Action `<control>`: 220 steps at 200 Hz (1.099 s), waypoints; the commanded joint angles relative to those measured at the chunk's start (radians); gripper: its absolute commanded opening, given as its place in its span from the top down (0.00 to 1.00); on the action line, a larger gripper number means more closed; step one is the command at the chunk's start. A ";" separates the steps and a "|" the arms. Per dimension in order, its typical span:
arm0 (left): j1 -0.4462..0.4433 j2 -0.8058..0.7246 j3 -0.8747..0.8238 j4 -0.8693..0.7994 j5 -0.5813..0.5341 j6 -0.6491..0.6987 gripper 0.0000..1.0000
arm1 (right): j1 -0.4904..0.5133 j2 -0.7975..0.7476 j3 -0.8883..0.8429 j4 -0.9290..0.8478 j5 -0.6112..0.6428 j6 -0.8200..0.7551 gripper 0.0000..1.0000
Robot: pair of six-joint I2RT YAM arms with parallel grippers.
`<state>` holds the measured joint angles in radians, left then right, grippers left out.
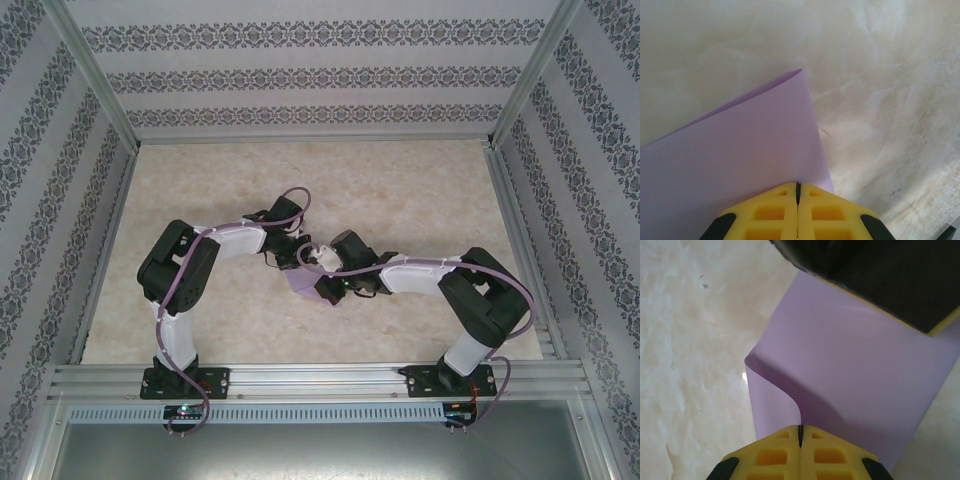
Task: Fold a paper plane with a square sheet of paper (fold left side to right side)
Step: Third fold the triangle at the center of the table.
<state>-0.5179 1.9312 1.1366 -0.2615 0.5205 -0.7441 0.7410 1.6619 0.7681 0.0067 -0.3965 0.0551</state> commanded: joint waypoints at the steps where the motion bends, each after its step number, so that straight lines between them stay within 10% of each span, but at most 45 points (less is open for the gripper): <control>1: -0.016 0.034 -0.023 -0.012 -0.013 0.013 0.93 | -0.014 0.031 0.043 -0.013 -0.030 0.023 1.00; 220: -0.009 -0.050 -0.024 -0.002 -0.003 0.031 0.92 | -0.040 0.028 0.000 -0.003 -0.024 0.010 1.00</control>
<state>-0.5198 1.9259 1.1328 -0.2554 0.5171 -0.7391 0.7128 1.6981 0.8055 0.0135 -0.4091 0.0574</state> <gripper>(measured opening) 0.077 0.036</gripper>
